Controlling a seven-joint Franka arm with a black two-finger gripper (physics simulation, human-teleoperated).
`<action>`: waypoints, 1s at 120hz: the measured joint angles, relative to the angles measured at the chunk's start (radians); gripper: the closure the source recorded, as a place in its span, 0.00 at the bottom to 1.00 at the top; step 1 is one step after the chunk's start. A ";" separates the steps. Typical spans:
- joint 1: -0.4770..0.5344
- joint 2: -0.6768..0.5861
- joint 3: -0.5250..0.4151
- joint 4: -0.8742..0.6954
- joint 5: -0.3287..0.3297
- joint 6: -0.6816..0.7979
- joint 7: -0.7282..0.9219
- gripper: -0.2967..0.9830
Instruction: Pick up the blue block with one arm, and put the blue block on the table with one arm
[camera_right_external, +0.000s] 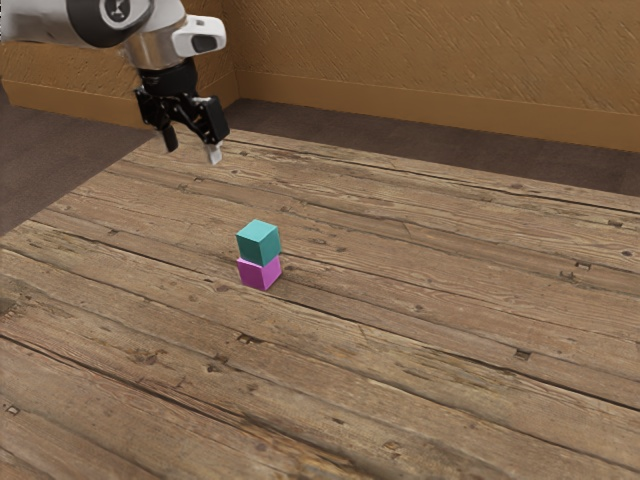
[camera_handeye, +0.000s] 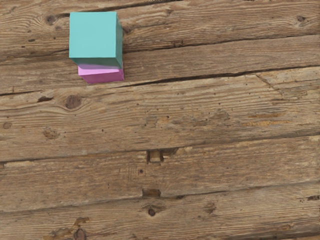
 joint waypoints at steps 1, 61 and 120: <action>-0.001 0.000 0.000 0.000 0.000 0.001 0.000 0.23; 0.192 0.601 0.005 0.624 -0.041 -0.067 0.042 0.23; 0.220 0.821 -0.032 0.629 -0.196 0.092 0.107 0.23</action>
